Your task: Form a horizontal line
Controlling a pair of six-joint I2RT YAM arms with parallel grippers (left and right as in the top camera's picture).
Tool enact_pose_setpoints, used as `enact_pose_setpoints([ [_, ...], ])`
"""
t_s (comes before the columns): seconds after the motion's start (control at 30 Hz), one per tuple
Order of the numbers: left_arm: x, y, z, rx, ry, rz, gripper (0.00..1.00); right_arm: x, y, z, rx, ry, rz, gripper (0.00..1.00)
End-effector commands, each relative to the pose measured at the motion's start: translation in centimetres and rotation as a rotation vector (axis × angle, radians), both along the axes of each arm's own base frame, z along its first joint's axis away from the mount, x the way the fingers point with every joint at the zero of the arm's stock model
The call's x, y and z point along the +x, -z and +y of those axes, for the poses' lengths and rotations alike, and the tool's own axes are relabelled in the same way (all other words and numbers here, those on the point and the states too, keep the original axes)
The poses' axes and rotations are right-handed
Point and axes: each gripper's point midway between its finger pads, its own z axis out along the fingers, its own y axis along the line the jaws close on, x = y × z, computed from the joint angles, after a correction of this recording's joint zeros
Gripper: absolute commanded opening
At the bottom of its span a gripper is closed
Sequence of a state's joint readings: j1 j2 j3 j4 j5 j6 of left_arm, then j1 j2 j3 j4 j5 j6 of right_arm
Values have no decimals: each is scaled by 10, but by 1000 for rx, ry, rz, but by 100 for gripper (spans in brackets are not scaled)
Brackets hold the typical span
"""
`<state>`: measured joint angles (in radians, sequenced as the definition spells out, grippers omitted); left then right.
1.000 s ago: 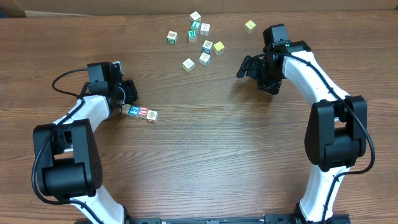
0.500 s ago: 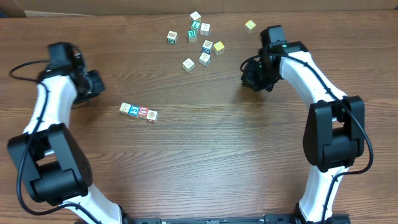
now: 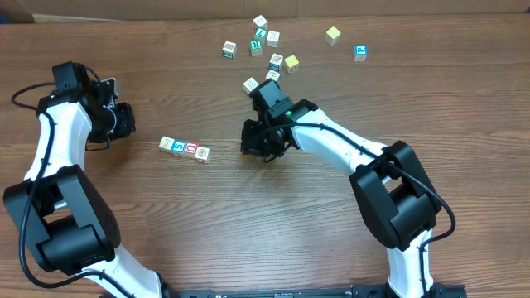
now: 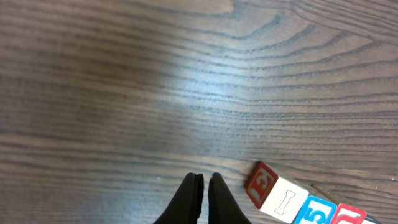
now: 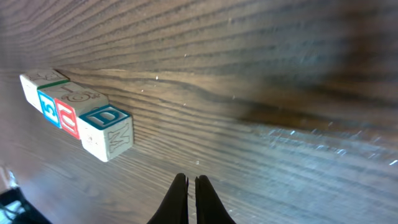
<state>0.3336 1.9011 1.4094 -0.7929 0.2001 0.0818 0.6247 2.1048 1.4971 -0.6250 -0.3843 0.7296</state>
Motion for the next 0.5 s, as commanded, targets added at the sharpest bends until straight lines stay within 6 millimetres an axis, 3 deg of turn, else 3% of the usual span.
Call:
enact_pose_setpoints([
  [0.0,-2,6,-6,1,97,1,9,-5,-8,5,3,94,42,4],
  [0.1,-11,25,-11,-4,106,15,4,-8,-5,5,-3,180,104,4],
  [0.27,-25,64,-17,0,109,3,4,-10,-5,6,5,310,188,4],
  [0.47,-28,82,-16,34,124,-41,4,-19,-6,15,22,395,268,4],
])
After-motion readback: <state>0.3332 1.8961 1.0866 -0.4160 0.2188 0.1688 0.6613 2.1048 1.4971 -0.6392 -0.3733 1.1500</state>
